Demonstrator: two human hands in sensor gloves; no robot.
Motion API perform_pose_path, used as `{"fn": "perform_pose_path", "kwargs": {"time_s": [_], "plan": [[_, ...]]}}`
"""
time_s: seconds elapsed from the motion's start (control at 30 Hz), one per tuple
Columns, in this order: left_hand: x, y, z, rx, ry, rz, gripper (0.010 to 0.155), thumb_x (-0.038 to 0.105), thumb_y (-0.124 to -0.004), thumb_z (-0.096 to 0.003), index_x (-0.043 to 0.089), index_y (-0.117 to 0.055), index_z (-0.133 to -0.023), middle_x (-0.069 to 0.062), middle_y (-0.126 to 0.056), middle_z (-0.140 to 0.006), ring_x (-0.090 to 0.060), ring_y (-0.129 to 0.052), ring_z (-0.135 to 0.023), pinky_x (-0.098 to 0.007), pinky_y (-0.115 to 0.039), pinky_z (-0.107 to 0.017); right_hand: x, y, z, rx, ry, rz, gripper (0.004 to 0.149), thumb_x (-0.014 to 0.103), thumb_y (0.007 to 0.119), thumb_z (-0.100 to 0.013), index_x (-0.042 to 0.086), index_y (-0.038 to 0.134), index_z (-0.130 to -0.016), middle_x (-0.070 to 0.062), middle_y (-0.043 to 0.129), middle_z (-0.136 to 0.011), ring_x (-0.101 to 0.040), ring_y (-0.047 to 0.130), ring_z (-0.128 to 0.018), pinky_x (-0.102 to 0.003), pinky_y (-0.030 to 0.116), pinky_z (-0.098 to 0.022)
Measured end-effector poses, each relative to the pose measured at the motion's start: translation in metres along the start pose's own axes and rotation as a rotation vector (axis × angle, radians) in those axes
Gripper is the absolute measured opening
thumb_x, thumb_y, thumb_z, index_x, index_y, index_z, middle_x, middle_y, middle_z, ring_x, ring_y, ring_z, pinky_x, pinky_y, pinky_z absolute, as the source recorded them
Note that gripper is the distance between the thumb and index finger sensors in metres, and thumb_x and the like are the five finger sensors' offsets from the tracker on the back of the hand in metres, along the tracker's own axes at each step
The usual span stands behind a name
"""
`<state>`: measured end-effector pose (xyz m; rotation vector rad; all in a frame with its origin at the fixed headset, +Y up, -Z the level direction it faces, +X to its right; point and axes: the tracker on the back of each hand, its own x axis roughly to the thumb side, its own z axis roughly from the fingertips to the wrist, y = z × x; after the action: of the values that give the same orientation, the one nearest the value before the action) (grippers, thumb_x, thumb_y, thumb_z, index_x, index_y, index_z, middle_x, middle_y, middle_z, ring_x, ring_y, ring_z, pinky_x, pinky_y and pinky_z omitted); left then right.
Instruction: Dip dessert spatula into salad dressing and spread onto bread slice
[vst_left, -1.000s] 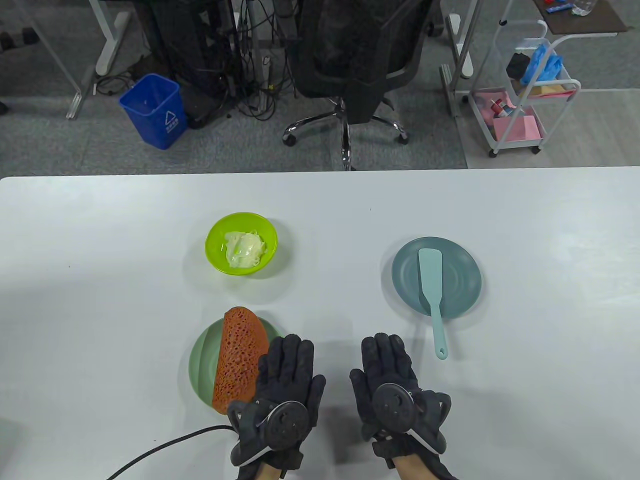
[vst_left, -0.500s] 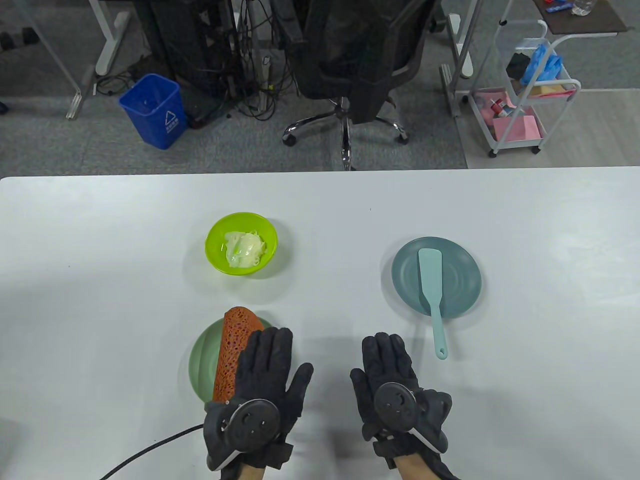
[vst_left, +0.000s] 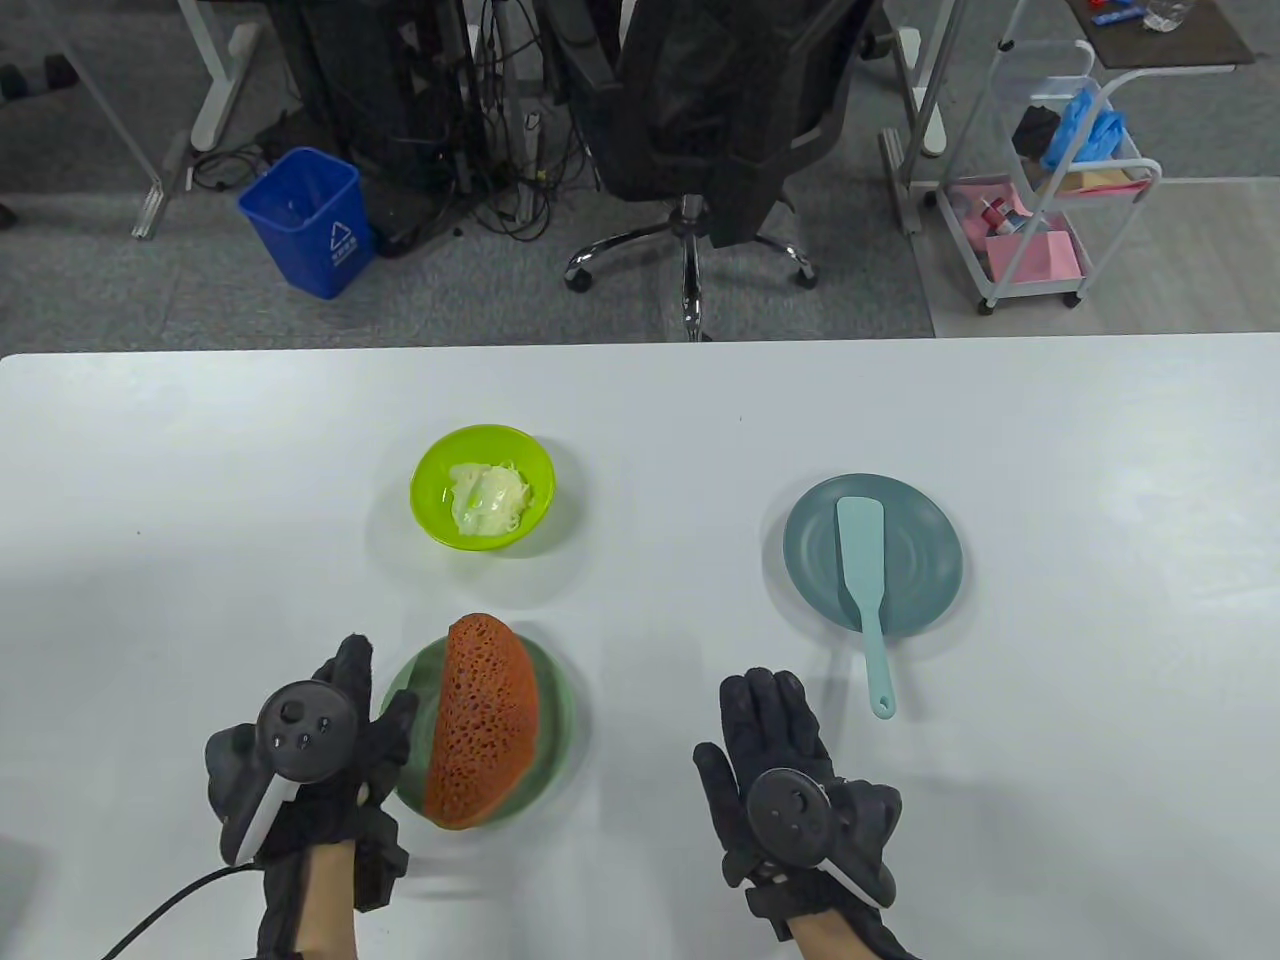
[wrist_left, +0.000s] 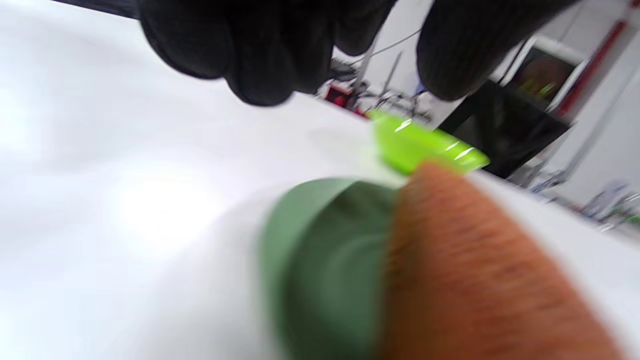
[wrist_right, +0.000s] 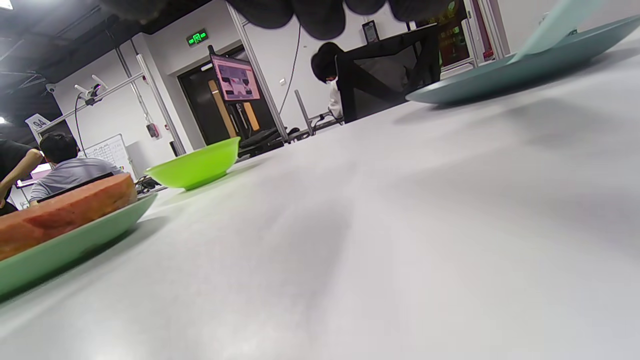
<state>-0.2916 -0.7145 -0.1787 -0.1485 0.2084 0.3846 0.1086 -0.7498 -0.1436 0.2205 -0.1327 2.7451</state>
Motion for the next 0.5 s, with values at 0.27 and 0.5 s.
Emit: {"fn": "perform_pose_path", "kwargs": {"time_s": [0.27,0.5], "plan": [[-0.031,-0.033,-0.015,-0.145,0.023,0.007,0.068,0.050,-0.082,-0.0595,0.014,-0.063,-0.114,-0.007,-0.087,-0.092,-0.021,-0.104,-0.057,-0.038,-0.091,-0.043,-0.001,0.000,0.000,0.001,-0.005,-0.008,0.066,0.062,0.051,-0.058,0.025,0.037,-0.111,-0.008,0.038,-0.116,-0.035,0.033,-0.109,-0.050,0.047,-0.076],[-0.026,-0.036,-0.020,-0.113,0.011,-0.055,0.057,0.044,-0.086,-0.0582,0.015,-0.075,-0.106,-0.001,-0.097,-0.077,-0.014,-0.107,-0.042,-0.032,-0.092,-0.032,0.000,0.001,0.000,0.003,-0.003,-0.002,0.066,0.062,0.051,-0.058,0.025,0.037,-0.111,-0.008,0.037,-0.117,-0.035,0.033,-0.109,-0.051,0.047,-0.076]]}}
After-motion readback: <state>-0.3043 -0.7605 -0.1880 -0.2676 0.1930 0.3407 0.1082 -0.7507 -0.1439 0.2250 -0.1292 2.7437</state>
